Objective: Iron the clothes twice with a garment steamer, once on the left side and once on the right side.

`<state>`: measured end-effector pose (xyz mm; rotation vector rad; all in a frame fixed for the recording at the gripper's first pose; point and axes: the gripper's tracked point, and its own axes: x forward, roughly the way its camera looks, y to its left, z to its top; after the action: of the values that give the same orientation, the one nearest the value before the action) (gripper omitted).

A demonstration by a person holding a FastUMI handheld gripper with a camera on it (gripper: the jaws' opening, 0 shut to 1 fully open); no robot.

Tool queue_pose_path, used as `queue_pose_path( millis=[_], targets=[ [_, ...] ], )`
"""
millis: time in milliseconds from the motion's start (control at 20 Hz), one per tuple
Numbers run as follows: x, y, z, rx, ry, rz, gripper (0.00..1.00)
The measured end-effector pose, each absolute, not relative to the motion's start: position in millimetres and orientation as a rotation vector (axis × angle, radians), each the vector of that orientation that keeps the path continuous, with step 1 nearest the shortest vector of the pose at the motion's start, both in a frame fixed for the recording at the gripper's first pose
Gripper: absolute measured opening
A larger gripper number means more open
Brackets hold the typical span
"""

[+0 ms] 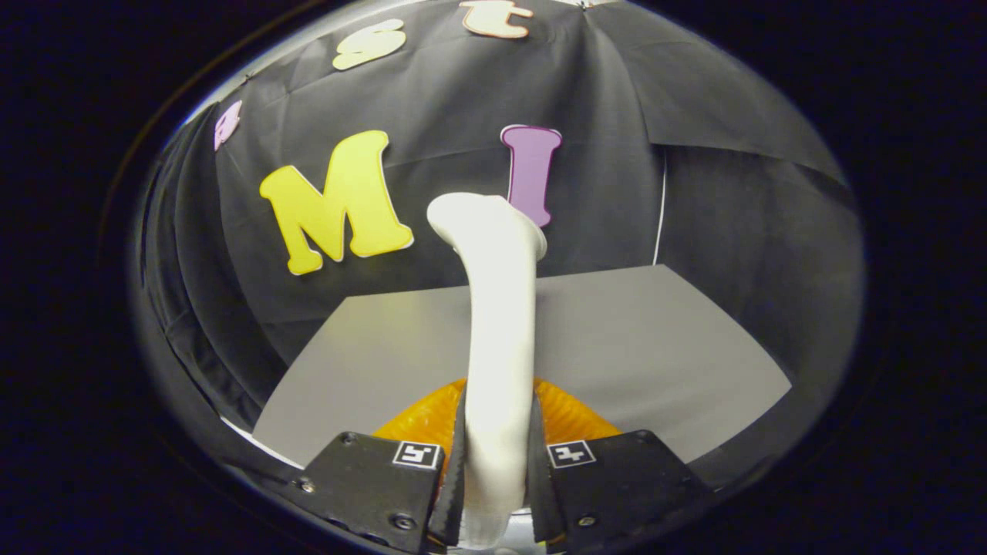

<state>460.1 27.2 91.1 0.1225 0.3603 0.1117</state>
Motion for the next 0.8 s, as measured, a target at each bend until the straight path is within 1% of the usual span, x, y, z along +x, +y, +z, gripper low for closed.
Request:
queue_pose_path(
  millis=[250,400,800],
  targets=[
    [428.4,33.4,109.6,0.134,0.320,0.111,0.37],
    [396.5,49.8,131.7,0.139,0.279,0.128,0.37],
    [312.2,143.1,206.2,0.089,0.083,0.229,0.37]
  ],
)
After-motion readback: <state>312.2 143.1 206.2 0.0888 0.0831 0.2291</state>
